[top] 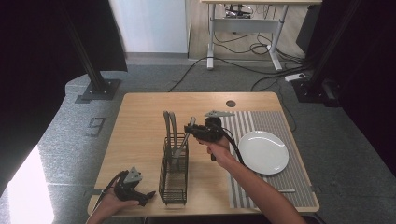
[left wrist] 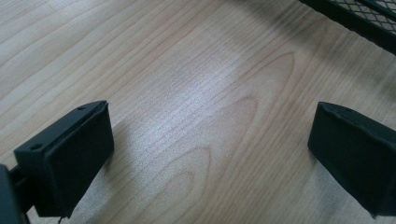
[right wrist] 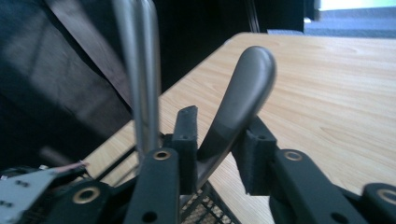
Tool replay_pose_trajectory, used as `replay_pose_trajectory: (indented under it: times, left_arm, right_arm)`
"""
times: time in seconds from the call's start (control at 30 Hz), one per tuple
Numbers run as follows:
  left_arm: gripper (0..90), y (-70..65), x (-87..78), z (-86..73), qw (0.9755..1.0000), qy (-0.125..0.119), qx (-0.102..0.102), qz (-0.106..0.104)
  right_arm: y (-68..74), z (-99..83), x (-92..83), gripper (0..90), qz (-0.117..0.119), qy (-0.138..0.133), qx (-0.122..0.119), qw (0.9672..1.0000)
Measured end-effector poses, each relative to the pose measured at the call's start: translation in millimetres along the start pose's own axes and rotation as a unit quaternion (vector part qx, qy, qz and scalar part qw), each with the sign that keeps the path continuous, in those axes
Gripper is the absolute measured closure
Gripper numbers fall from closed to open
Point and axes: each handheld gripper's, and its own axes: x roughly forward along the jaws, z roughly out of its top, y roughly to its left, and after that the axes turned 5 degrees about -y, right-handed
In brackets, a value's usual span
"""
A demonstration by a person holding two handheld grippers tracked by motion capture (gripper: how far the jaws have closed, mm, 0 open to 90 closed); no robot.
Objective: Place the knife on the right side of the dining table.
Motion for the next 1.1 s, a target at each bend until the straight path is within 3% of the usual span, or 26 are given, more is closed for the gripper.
replay_pose_trajectory:
  times: [0.33,0.43,0.47,0.53,0.57,0.73,0.8,0.83,0.93,1.0,1.1]
  left_arm:
    - [0.0,0.0,0.0,0.0,1.0,0.0,0.0,0.0]
    - [0.0,-0.1,0.1,0.0,1.0,0.0,-0.001,0.0]
    - [0.0,-0.1,0.1,0.0,1.0,0.0,-0.001,0.0]
    - [0.0,0.0,0.0,0.0,1.0,0.0,0.0,-0.001]
    - [0.0,0.0,0.0,0.0,1.0,0.0,0.0,0.0]
    - [0.0,0.0,0.0,0.0,1.0,0.0,0.0,0.0]
    - [0.0,0.0,0.0,-0.1,1.0,0.0,0.0,0.0]
    - [0.0,0.0,0.0,-0.1,1.0,0.0,0.0,0.0]
    - [0.0,0.0,0.0,-0.1,1.0,0.0,0.0,0.0]
    - [0.0,-0.1,-0.1,0.0,1.0,0.0,0.0,0.0]
    - [0.0,0.0,0.0,-0.1,1.0,0.0,0.0,0.0]
  right_arm:
    - [9.2,4.3,-11.4,78.4,0.031,0.0,-0.011,0.9994]
    - [11.4,7.0,-15.6,82.0,0.062,-0.002,0.018,0.9979]
    - [11.4,7.0,-15.6,82.0,0.062,-0.002,0.018,0.9979]
    - [15.1,10.0,-19.2,82.7,0.07,-0.011,0.02,0.9973]
    - [19.4,13.6,-22.8,82.8,0.066,-0.017,0.0,0.9977]
    - [23.8,22.8,-33.9,82.9,0.068,-0.039,-0.003,0.9969]
    - [26.8,34.7,-49.0,82.9,0.07,-0.067,-0.007,0.9953]
    - [26.8,34.7,-49.0,82.9,0.07,-0.067,-0.007,0.9953]
    - [28.5,54.2,-74.9,82.9,0.07,-0.109,-0.009,0.9916]
    - [27.9,58.8,-81.6,82.9,0.07,-0.118,-0.01,0.9905]
    - [22.8,71.0,-106.0,82.9,0.069,-0.149,-0.006,0.9864]
